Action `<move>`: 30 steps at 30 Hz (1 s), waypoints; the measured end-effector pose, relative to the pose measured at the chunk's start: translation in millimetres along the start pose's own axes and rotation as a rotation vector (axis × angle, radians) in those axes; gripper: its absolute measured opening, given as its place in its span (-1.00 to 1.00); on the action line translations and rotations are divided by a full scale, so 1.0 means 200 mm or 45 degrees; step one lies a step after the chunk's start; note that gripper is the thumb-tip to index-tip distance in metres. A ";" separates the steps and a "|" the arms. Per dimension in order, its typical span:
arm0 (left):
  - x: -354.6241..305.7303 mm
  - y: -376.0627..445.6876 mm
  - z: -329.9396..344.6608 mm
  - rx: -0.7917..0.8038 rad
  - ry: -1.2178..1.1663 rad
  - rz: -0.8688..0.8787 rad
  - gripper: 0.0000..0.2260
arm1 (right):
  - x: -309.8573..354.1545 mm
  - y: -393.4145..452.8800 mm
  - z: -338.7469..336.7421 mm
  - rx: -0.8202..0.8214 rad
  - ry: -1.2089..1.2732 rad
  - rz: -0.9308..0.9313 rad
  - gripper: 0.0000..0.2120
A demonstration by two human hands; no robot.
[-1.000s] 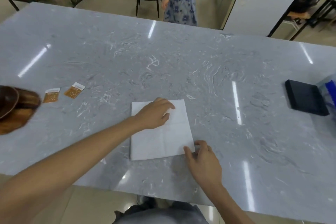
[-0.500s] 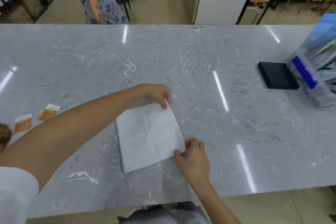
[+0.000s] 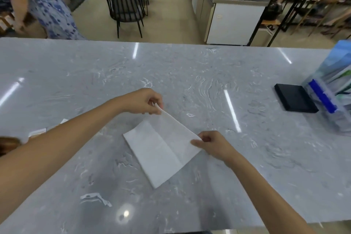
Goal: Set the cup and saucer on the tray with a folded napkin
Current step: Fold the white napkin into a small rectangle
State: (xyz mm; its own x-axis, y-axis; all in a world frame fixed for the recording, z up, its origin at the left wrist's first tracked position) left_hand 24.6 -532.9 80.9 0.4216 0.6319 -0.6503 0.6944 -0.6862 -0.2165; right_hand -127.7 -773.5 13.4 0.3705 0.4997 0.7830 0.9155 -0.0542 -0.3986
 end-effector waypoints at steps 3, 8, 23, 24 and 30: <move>0.06 -0.10 -0.12 -0.171 -0.011 -0.032 -0.94 | 0.18 0.08 -0.08 0.026 -0.018 -0.133 -0.87; 0.14 -0.22 -0.23 -0.348 -0.001 -0.061 -0.90 | 0.42 0.21 -0.14 -0.038 -0.245 -0.314 -0.94; 0.38 -0.62 0.23 -0.714 0.429 0.052 -0.86 | 0.14 -0.04 0.25 -0.463 -0.636 -0.675 -0.72; 0.39 -0.63 0.27 -0.705 0.415 0.049 -0.85 | 0.11 -0.05 0.28 -0.464 -0.641 -0.688 -0.70; 0.46 -0.68 0.39 -0.706 0.342 0.018 -0.80 | -0.02 -0.08 0.37 -0.453 -0.620 -0.659 -0.72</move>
State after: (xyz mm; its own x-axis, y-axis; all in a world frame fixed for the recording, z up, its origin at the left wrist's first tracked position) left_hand -77.3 -409.1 -6.2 0.5152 0.7422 -0.4286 0.8571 -0.4513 0.2486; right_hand -156.0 -711.2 -17.8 -0.1511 0.8543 0.4974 0.9782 0.0567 0.1998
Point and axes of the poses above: each hand's wrist, its own y-axis towards the middle knuckle, its own z-axis out of the palm, x = y × z, the point moved 5 cm from there along y, towards the middle knuckle, and after that the axes turned 2 degrees about y, right-handed, at the moved point
